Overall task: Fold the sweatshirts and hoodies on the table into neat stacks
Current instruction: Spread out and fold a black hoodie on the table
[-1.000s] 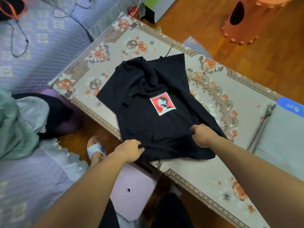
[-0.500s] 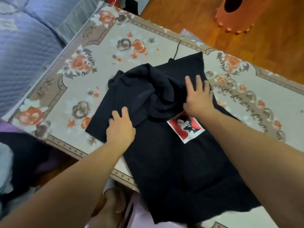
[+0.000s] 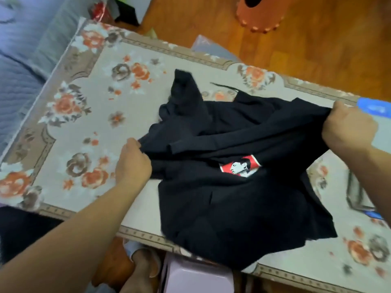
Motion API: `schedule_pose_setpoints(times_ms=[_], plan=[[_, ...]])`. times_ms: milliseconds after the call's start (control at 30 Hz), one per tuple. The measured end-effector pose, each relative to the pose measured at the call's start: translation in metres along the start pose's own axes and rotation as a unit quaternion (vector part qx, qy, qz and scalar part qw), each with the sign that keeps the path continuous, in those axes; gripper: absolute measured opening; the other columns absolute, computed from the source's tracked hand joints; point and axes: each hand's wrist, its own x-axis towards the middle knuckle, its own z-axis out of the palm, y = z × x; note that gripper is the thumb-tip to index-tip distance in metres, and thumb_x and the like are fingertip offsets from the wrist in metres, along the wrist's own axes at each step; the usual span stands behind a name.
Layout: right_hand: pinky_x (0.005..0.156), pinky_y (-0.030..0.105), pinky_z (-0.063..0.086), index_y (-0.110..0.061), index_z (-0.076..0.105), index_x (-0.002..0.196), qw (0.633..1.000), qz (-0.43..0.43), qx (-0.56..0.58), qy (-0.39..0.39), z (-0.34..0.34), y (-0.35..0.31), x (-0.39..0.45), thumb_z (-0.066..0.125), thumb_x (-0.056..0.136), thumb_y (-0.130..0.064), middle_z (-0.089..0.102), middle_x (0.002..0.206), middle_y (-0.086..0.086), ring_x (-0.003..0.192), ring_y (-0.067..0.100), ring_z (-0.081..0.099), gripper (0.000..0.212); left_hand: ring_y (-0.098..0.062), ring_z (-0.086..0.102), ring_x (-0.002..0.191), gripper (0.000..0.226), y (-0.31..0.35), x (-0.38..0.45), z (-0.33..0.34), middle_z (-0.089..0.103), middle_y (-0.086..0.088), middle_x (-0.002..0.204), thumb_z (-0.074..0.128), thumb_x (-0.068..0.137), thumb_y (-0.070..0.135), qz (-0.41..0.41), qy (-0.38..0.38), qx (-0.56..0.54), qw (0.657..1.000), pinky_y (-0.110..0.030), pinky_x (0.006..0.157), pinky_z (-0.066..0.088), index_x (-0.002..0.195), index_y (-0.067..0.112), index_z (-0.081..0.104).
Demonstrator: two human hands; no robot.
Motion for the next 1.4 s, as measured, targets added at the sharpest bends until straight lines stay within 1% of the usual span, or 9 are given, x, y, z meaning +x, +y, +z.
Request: schedule_pose_setpoints(times_ms=[233, 433, 800, 867, 1000, 1100, 1167, 1233, 1400], plan=[[0.117, 0.055, 0.027, -0.018, 0.023, 0.151, 0.967, -0.077, 0.079, -0.232, 0.049, 0.102, -0.007, 0.047, 0.088, -0.022, 0.028, 0.151, 0.031, 0.142, 0.047, 0.027, 0.067, -0.047, 0.033, 0.14, 0.074, 0.068, -0.105, 0.074, 0.019, -0.023, 0.161, 0.048, 0.098, 0.04, -0.061, -0.102, 0.109, 0.987, -0.051, 0.111, 0.037, 0.161, 0.016, 0.016], [0.115, 0.048, 0.033, -0.025, 0.02, 0.157, 0.904, -0.213, 0.131, -0.347, 0.091, 0.112, -0.094, 0.054, 0.095, -0.022, 0.003, 0.162, 0.014, 0.143, 0.044, 0.017, 0.071, -0.042, 0.034, 0.143, 0.079, 0.111, -0.211, 0.152, 0.016, -0.011, 0.165, 0.057, 0.099, 0.041, -0.065, -0.273, 0.174, 0.944, -0.045, 0.118, 0.033, 0.163, 0.032, 0.012], [0.083, 0.04, 0.05, -0.003, 0.044, 0.126, 0.845, 0.131, 0.226, -0.466, 0.117, 0.178, -0.166, 0.064, 0.096, -0.027, 0.057, 0.121, 0.019, 0.104, 0.036, 0.06, 0.044, -0.034, -0.012, 0.156, 0.121, 0.094, -0.241, 0.19, -0.026, 0.001, 0.168, 0.075, 0.089, 0.037, -0.058, -0.331, 0.247, 0.909, -0.052, 0.126, 0.016, 0.157, 0.032, -0.025], [0.072, 0.036, 0.052, -0.003, 0.057, 0.11, 0.783, 0.152, 0.322, -0.51, 0.106, 0.171, -0.173, 0.062, 0.095, -0.021, 0.064, 0.095, 0.013, 0.077, 0.027, 0.059, 0.023, -0.035, -0.019, 0.155, 0.132, 0.094, -0.245, 0.185, -0.031, -0.001, 0.166, 0.079, 0.081, 0.051, -0.047, -0.347, 0.235, 0.907, -0.054, 0.125, 0.009, 0.156, 0.035, -0.029], [0.079, 0.04, 0.053, -0.014, 0.065, 0.092, 0.43, 0.297, 0.693, -0.497, -0.012, 0.149, -0.156, 0.058, 0.092, -0.012, 0.068, 0.087, 0.009, 0.077, 0.024, 0.064, 0.007, -0.037, -0.022, 0.154, 0.135, 0.075, -0.284, 0.186, -0.027, -0.004, 0.167, 0.074, 0.071, 0.074, 0.006, -0.326, 0.299, 0.897, -0.059, 0.122, -0.003, 0.156, 0.041, -0.026], [0.082, 0.041, 0.06, -0.005, 0.065, 0.101, 0.286, 0.238, 0.817, -0.441, -0.123, 0.147, -0.141, 0.058, 0.092, -0.011, 0.073, 0.101, 0.015, 0.087, 0.028, 0.073, 0.013, -0.032, 0.024, 0.152, 0.083, 0.065, -0.304, 0.176, 0.033, -0.006, 0.162, 0.068, 0.085, 0.054, 0.006, -0.152, 0.27, 0.951, -0.056, 0.123, 0.016, 0.154, 0.027, 0.03], [0.085, 0.045, 0.06, -0.005, 0.064, 0.108, 0.29, 0.203, 0.85, -0.39, -0.168, 0.147, -0.129, 0.058, 0.096, -0.013, 0.073, 0.107, 0.017, 0.093, 0.029, 0.074, 0.016, -0.028, 0.063, 0.113, 0.029, 0.074, -0.295, 0.143, 0.068, -0.002, 0.11, 0.063, 0.082, 0.035, 0.008, -0.024, 0.178, 0.984, -0.049, 0.101, 0.046, 0.109, 0.026, 0.061], [0.082, 0.046, 0.061, -0.007, 0.063, 0.103, 0.33, 0.203, 0.853, -0.349, -0.195, 0.138, -0.108, 0.057, 0.099, -0.018, 0.073, 0.103, 0.015, 0.093, 0.029, 0.073, 0.013, -0.026, 0.064, 0.078, 0.01, 0.089, -0.272, 0.085, 0.06, 0.0, 0.077, 0.061, 0.085, 0.029, -0.052, 0.054, 0.064, 0.995, -0.04, 0.072, 0.053, 0.087, 0.019, 0.062], [0.075, 0.045, 0.059, -0.007, 0.063, 0.108, 0.422, 0.173, 0.836, -0.304, -0.287, 0.084, -0.051, 0.053, 0.103, -0.024, 0.069, 0.111, 0.013, 0.101, 0.031, 0.066, 0.02, -0.047, 0.063, 0.102, 0.024, 0.146, -0.203, -0.149, 0.066, -0.025, 0.111, 0.055, 0.096, 0.016, -0.087, 0.23, -0.021, 0.969, -0.052, 0.089, 0.054, 0.116, 0.005, 0.063]])
